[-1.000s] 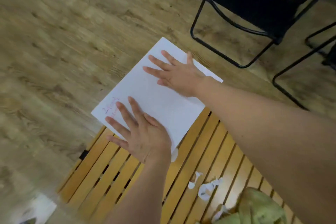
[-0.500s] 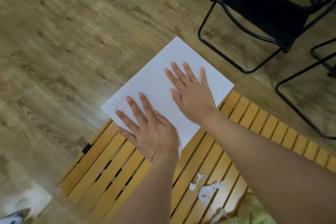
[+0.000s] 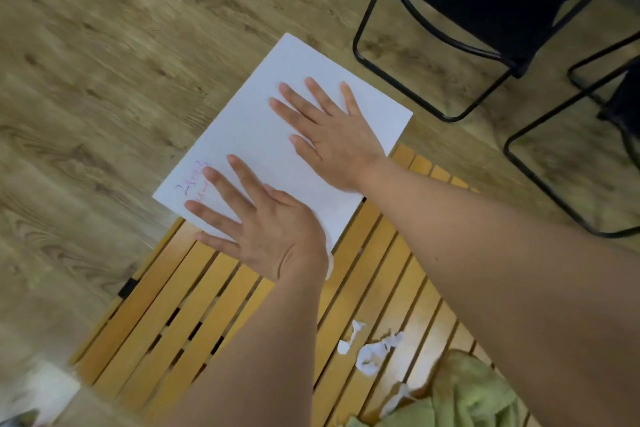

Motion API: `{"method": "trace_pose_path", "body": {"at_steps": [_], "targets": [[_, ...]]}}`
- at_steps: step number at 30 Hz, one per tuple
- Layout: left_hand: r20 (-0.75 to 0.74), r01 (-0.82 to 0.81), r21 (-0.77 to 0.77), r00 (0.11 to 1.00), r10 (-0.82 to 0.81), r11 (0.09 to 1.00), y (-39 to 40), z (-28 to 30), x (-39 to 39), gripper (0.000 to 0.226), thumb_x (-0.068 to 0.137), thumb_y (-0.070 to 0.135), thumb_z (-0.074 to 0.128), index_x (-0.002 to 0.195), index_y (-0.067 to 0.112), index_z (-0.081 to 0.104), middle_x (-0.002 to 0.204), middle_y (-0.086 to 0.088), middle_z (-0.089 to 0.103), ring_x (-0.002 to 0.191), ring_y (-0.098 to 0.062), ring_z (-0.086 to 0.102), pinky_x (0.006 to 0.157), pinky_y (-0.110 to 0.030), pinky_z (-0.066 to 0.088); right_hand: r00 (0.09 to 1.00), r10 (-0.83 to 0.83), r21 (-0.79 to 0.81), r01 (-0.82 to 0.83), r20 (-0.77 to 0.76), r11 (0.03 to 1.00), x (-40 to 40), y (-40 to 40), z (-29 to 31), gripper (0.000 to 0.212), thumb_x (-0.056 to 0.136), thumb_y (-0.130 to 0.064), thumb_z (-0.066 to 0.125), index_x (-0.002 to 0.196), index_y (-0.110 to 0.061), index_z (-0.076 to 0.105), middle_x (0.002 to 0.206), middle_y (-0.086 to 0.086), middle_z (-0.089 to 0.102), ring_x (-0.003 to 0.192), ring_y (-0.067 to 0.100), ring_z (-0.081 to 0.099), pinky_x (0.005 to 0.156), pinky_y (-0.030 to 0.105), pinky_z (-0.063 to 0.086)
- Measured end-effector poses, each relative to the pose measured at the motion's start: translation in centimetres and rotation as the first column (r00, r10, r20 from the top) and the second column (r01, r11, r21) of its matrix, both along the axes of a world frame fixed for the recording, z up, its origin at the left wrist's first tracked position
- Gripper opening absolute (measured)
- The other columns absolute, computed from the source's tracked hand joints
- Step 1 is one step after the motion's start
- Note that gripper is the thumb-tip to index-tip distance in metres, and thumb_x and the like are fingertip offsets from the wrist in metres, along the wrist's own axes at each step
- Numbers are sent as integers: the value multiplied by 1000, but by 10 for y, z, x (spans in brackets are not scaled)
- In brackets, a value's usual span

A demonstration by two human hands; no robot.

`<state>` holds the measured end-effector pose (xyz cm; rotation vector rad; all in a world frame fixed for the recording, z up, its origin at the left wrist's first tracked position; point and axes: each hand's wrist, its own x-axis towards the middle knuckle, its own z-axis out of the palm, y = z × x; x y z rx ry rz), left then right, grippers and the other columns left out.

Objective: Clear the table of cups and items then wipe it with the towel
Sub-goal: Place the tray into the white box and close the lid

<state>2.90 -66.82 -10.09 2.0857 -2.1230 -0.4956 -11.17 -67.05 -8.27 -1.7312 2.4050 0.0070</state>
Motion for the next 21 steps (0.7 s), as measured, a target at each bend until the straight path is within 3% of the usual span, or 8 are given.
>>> {"method": "trace_pose_path", "body": {"at_steps": [9, 17, 19, 20, 21], "targets": [[29, -3, -2, 1000, 3, 1000, 0, -3, -6, 57, 101, 38, 6, 157, 37, -5, 166, 8, -11, 151, -36, -14, 120, -58, -7, 1000, 7, 2, -7, 3, 1000, -5, -1, 0, 55, 105, -41, 13, 157, -34, -3, 166, -12, -6, 153, 21, -7, 120, 58, 0], [65, 73, 27, 995, -75, 997, -5, 0, -5, 59, 99, 39, 4, 157, 36, -2, 167, 7, -8, 151, -39, -11, 119, -60, -6, 996, -81, 3, 81, 21, 997, 12, 34, 3, 54, 106, -41, 15, 158, -33, -2, 166, -11, -5, 153, 19, -7, 121, 55, -6], [40, 133, 7, 990, -133, 991, -5, 6, 0, 58, 101, 37, 12, 157, 35, -1, 167, 6, -5, 151, -41, -10, 118, -61, -7, 975, -218, -116, 220, 29, 969, 22, 61, 8, 54, 107, -41, 19, 158, -33, 4, 167, -7, 2, 154, 22, -2, 119, 58, -10], [-1, 210, -46, 978, -210, 977, -1, 9, 7, 59, 101, 34, 16, 158, 34, -1, 167, 6, -2, 151, -41, -8, 118, -60, -7, 927, -369, -230, 375, 70, 898, 26, 81, 10, 54, 106, -40, 22, 158, -32, 9, 167, -4, 8, 153, 24, 2, 119, 57, -10], [-58, 308, -121, 947, -316, 944, 8, 10, 15, 61, 101, 30, 21, 158, 33, 0, 167, 7, 1, 152, -38, -6, 119, -57, -6, 835, -531, -332, 546, 142, 769, 31, 109, 10, 54, 106, -38, 25, 158, -29, 11, 166, -3, 11, 153, 25, 5, 119, 56, -9]]}}
